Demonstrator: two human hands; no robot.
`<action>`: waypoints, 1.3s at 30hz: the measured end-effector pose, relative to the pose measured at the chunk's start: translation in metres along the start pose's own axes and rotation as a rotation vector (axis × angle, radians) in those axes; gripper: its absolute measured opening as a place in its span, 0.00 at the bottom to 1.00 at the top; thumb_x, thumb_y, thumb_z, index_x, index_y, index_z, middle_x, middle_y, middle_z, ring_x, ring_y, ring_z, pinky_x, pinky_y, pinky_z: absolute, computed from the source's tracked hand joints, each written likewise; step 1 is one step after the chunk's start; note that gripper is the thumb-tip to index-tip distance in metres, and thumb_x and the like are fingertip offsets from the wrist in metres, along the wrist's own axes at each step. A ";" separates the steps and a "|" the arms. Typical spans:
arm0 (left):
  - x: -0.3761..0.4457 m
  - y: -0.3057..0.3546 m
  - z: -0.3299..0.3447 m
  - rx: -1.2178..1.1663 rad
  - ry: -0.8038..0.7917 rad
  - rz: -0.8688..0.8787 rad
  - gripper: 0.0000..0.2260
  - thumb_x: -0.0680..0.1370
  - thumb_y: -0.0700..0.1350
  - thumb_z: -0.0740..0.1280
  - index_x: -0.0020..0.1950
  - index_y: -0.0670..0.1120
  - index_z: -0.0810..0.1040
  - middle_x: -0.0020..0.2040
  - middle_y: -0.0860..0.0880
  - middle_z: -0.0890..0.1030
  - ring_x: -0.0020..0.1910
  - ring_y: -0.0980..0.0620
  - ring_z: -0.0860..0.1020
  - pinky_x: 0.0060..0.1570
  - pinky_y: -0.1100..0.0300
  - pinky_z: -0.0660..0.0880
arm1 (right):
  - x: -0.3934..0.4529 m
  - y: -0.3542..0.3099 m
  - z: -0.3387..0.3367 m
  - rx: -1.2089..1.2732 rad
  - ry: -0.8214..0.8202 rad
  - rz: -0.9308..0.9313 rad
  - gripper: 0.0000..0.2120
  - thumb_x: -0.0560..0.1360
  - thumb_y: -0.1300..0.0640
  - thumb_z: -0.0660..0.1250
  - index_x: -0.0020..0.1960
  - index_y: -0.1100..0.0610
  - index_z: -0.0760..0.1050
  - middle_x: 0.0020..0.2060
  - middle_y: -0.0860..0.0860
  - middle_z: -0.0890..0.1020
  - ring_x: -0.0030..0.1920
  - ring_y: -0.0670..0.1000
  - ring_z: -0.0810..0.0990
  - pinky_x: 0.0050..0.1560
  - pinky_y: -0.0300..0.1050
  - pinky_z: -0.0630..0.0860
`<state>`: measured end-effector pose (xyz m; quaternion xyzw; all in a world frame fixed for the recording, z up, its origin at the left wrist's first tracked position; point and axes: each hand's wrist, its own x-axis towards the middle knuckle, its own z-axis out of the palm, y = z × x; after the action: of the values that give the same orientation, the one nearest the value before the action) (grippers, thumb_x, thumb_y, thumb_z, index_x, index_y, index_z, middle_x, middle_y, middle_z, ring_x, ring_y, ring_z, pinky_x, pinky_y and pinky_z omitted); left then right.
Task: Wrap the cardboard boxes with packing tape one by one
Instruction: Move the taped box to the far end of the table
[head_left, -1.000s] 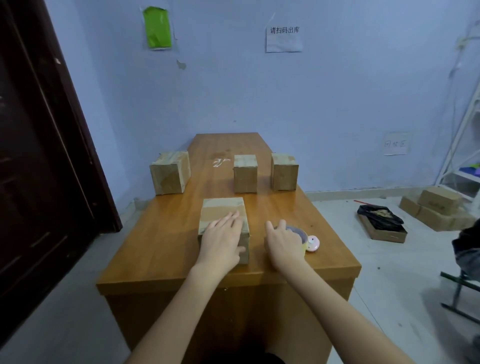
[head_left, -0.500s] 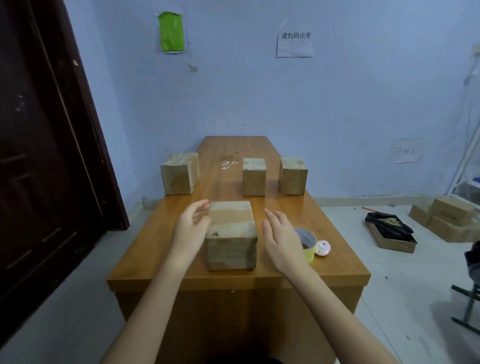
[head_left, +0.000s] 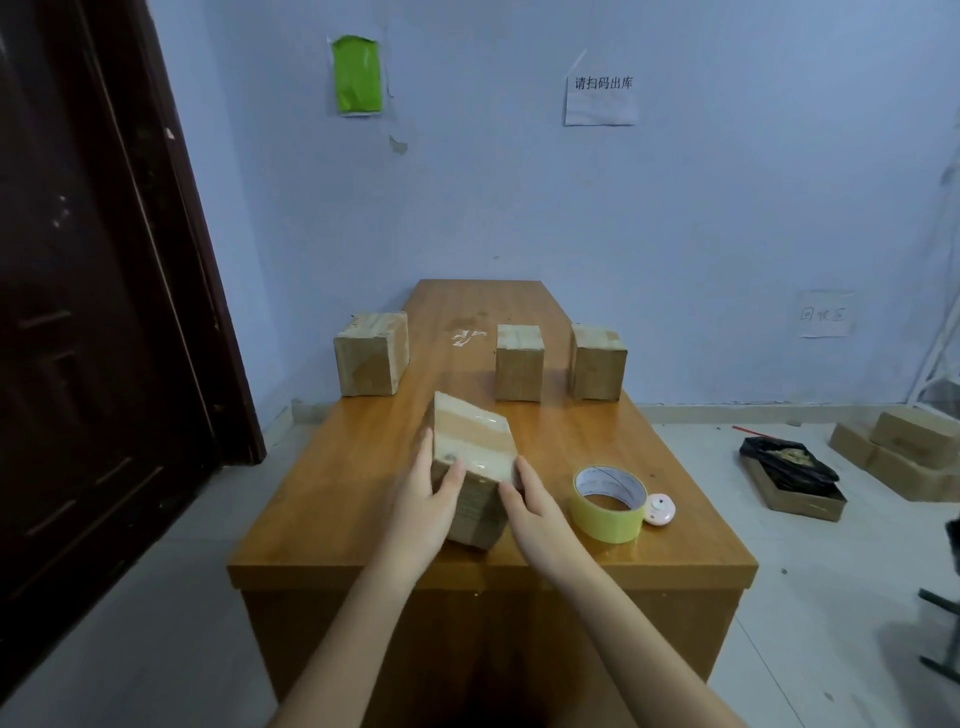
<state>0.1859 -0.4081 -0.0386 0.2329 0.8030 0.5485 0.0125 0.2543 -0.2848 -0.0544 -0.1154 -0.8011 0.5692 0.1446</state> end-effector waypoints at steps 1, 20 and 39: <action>0.004 0.004 -0.001 0.165 0.056 0.076 0.27 0.80 0.55 0.59 0.76 0.54 0.53 0.74 0.51 0.61 0.71 0.49 0.61 0.71 0.48 0.59 | 0.001 0.000 0.001 -0.018 -0.016 0.000 0.22 0.83 0.53 0.52 0.76 0.55 0.57 0.63 0.40 0.68 0.63 0.39 0.67 0.58 0.22 0.64; 0.025 0.002 -0.006 0.157 0.067 -0.003 0.27 0.79 0.55 0.60 0.76 0.50 0.56 0.75 0.49 0.61 0.72 0.49 0.61 0.66 0.52 0.63 | 0.017 -0.003 -0.010 0.056 0.147 -0.004 0.24 0.82 0.45 0.51 0.76 0.51 0.56 0.73 0.48 0.65 0.69 0.46 0.65 0.67 0.44 0.67; 0.128 0.004 -0.035 0.036 0.044 -0.059 0.25 0.80 0.52 0.58 0.76 0.51 0.55 0.75 0.50 0.61 0.72 0.47 0.61 0.67 0.53 0.61 | 0.130 -0.063 0.037 -0.194 0.194 -0.065 0.22 0.82 0.52 0.53 0.75 0.54 0.60 0.70 0.52 0.70 0.67 0.53 0.70 0.59 0.44 0.67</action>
<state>0.0641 -0.3879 0.0089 0.1969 0.8193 0.5385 0.0067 0.1185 -0.2923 0.0071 -0.1571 -0.8380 0.4703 0.2278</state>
